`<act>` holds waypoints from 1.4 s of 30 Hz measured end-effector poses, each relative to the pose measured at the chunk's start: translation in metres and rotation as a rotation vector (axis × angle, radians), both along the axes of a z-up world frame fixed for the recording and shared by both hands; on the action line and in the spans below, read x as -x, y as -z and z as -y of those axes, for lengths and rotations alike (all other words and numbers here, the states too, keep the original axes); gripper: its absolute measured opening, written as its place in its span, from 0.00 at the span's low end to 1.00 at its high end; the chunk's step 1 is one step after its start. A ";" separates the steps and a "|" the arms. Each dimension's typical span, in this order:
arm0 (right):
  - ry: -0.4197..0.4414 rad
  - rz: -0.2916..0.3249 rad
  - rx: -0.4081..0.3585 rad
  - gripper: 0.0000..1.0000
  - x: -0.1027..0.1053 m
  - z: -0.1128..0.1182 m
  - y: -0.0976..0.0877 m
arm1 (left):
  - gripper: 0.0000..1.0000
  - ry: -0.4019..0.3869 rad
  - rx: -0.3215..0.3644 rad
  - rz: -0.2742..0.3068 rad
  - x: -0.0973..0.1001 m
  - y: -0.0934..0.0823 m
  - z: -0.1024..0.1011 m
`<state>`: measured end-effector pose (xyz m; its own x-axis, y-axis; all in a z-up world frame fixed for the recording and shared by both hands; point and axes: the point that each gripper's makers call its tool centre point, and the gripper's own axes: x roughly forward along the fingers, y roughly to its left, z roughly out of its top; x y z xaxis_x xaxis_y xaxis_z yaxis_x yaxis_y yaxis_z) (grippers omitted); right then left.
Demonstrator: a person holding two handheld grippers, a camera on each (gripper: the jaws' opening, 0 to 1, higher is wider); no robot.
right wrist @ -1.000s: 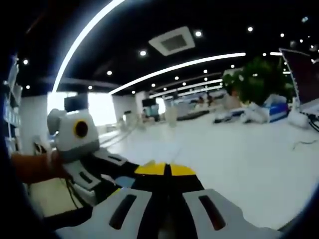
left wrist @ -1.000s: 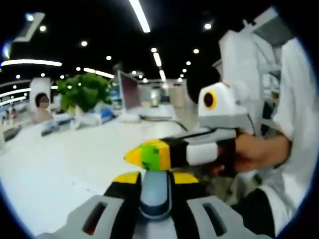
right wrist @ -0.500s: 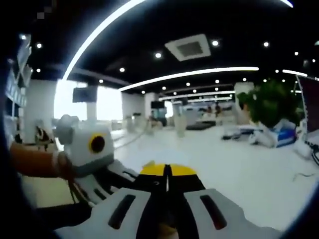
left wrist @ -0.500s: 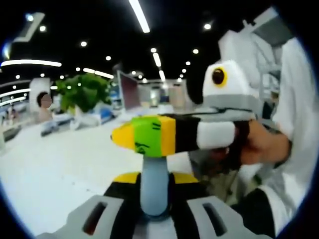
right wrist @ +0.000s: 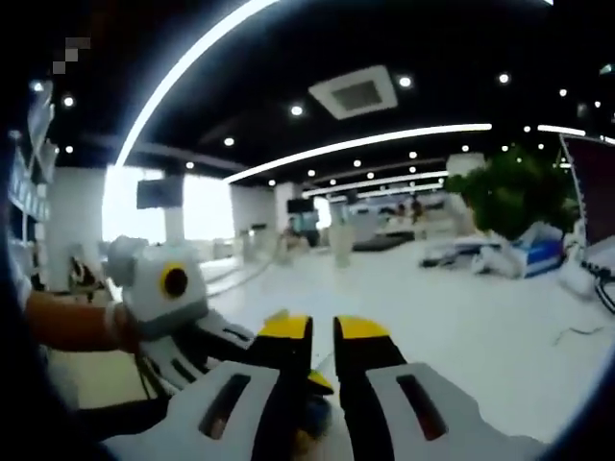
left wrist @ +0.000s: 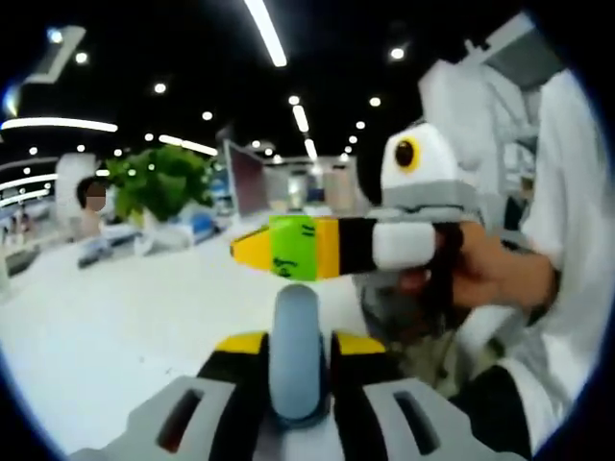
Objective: Pick up the paper insert the paper into the punch align the paper edges press the punch to punch holes
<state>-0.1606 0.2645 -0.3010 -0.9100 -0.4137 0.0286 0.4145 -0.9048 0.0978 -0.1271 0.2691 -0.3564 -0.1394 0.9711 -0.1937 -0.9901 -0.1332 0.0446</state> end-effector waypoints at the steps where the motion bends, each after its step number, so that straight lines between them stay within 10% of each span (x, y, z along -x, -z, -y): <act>1: -0.005 0.001 0.003 0.16 -0.001 0.000 0.000 | 0.29 0.003 -0.007 0.004 0.000 -0.001 0.000; 42: 0.014 -0.016 -0.076 0.29 -0.038 -0.038 -0.015 | 0.53 0.016 -0.031 -0.016 -0.006 -0.026 -0.002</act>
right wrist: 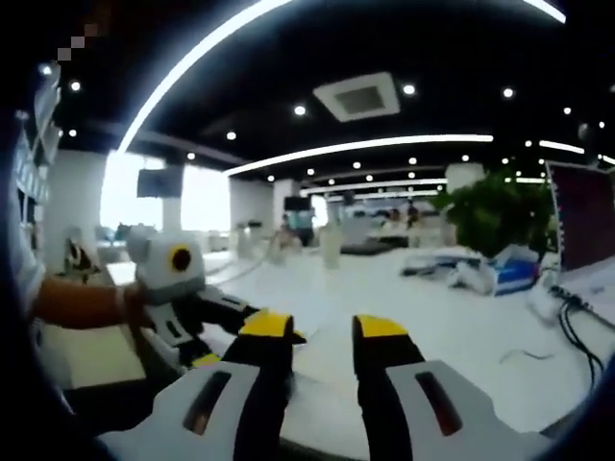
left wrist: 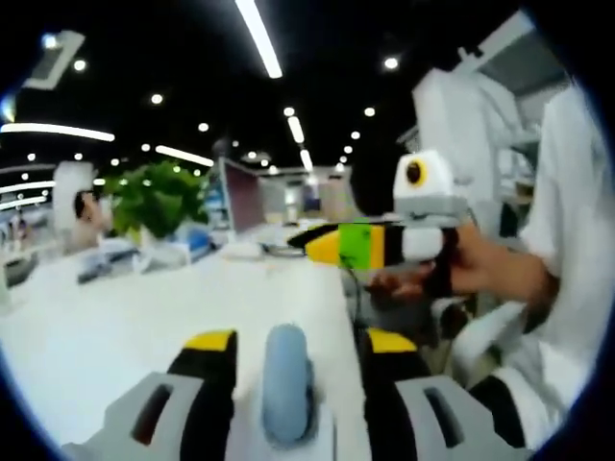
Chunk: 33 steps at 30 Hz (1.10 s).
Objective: Pick up the paper insert the paper into the punch align the paper edges press the punch to punch holes
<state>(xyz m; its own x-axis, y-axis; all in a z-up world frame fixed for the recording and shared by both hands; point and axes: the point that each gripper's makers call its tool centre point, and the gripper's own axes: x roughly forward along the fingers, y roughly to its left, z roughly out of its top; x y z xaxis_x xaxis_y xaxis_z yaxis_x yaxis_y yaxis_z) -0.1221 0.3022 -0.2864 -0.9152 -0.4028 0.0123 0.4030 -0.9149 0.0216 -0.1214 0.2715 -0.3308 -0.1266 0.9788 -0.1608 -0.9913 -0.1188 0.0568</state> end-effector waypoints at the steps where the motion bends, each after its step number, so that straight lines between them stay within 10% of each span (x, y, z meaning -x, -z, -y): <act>1: -0.006 0.003 -0.003 0.30 0.000 0.001 0.001 | 0.53 0.001 0.002 -0.002 -0.001 -0.001 0.001; 15: -0.071 0.086 -0.048 0.38 -0.012 0.000 0.018 | 0.61 -0.029 0.008 0.011 -0.023 -0.002 0.061; 33: -0.164 0.135 -0.167 0.44 -0.037 -0.001 0.029 | 0.64 -0.240 -0.012 0.066 0.009 0.000 0.180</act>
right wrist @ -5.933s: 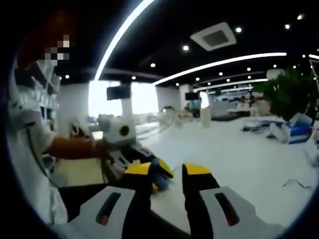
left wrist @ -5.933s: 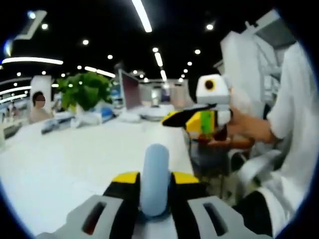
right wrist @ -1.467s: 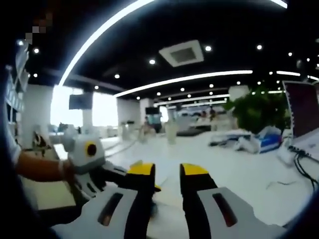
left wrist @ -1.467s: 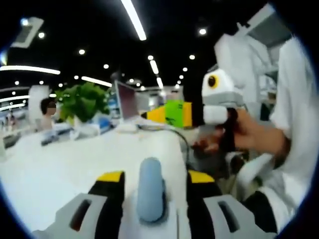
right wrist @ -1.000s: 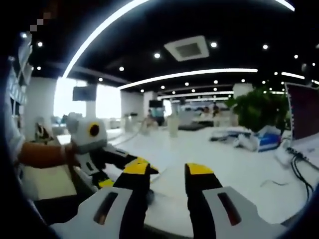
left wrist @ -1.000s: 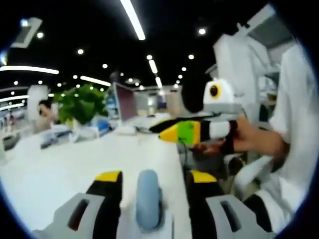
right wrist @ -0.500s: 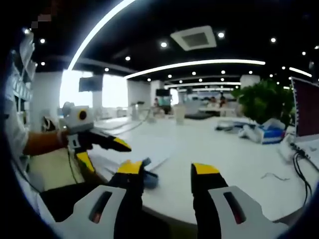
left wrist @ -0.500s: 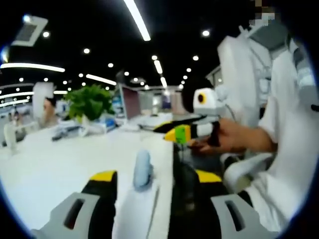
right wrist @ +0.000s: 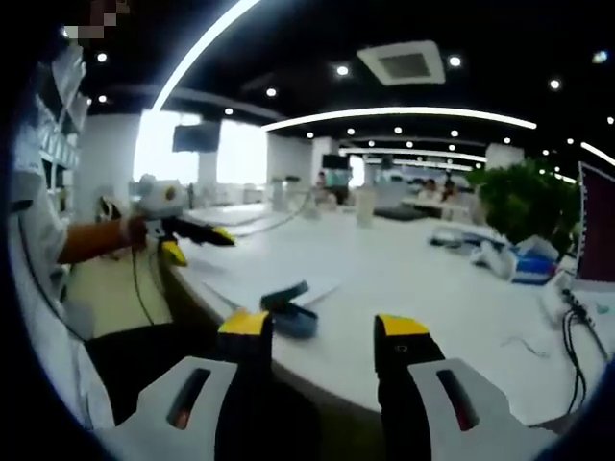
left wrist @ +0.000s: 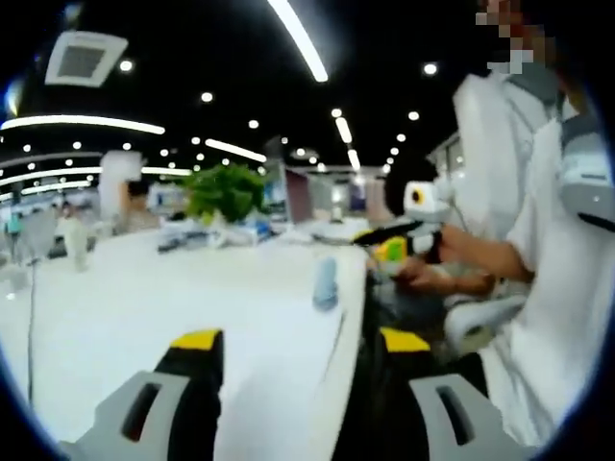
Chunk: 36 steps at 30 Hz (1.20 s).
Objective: Pick up the paper insert the paper into the punch align the paper edges press the punch to punch holes
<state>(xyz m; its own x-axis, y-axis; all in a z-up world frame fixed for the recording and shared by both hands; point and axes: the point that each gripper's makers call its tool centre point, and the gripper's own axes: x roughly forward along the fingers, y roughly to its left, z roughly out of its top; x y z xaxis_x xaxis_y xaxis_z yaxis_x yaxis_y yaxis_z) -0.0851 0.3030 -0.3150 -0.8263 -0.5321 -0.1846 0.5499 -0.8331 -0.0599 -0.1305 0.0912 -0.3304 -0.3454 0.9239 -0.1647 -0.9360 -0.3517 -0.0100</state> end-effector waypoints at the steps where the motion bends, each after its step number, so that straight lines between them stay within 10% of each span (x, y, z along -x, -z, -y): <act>1: -0.002 0.005 0.004 0.42 -0.001 0.000 0.001 | 0.64 -0.007 -0.001 0.005 0.003 0.001 0.003; 20: -0.132 0.024 -0.018 0.40 0.011 0.011 0.015 | 0.59 -0.016 0.051 0.048 0.053 0.023 -0.007; 36: -0.449 0.083 0.008 0.42 0.033 0.027 0.023 | 0.57 -0.008 0.083 0.073 0.062 0.038 -0.012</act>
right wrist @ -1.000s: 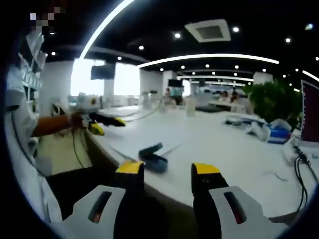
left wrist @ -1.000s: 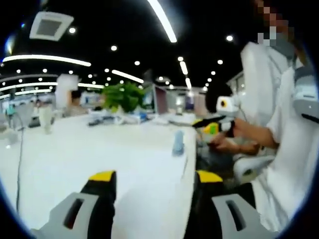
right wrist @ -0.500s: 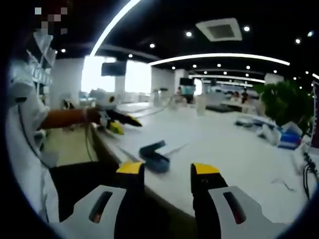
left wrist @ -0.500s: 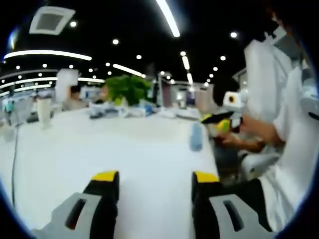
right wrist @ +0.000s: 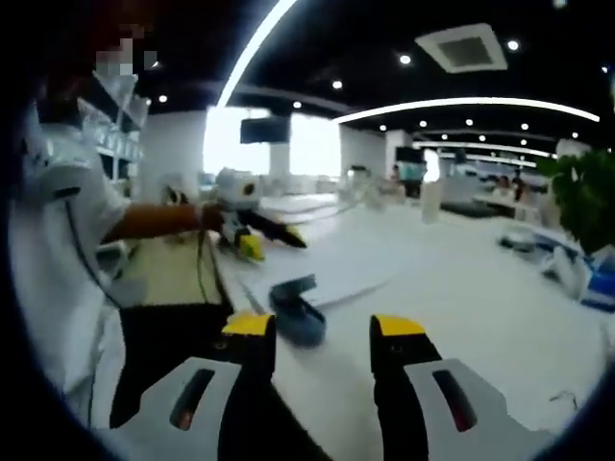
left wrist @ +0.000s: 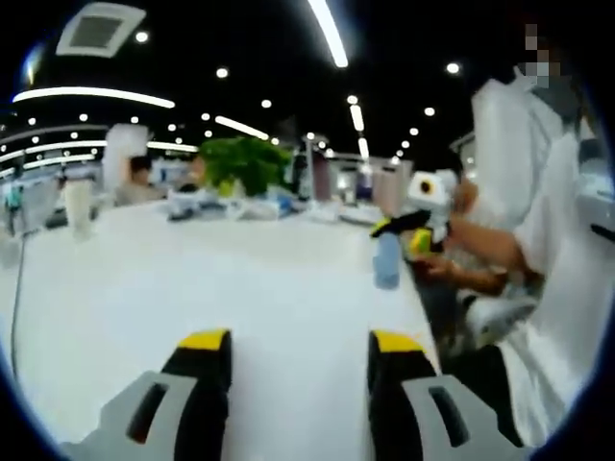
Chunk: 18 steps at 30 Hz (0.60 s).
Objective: Pick up the paper insert the paper into the punch align the paper edges press the punch to punch holes
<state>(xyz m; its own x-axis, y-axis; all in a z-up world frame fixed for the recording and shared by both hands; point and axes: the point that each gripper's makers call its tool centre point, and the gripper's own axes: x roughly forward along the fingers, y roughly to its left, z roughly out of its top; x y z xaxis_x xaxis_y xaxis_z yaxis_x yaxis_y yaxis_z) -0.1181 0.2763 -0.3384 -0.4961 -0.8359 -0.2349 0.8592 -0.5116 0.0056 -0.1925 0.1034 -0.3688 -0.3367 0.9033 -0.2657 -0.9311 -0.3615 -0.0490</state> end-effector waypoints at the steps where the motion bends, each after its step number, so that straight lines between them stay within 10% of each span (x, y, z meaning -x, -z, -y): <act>1: -0.007 0.003 -0.007 0.42 0.002 0.000 0.001 | 0.56 -0.001 0.009 -0.004 0.000 0.002 0.000; 18: -0.250 0.061 -0.121 0.39 0.012 0.029 0.027 | 0.53 -0.003 0.006 -0.017 0.001 0.001 0.000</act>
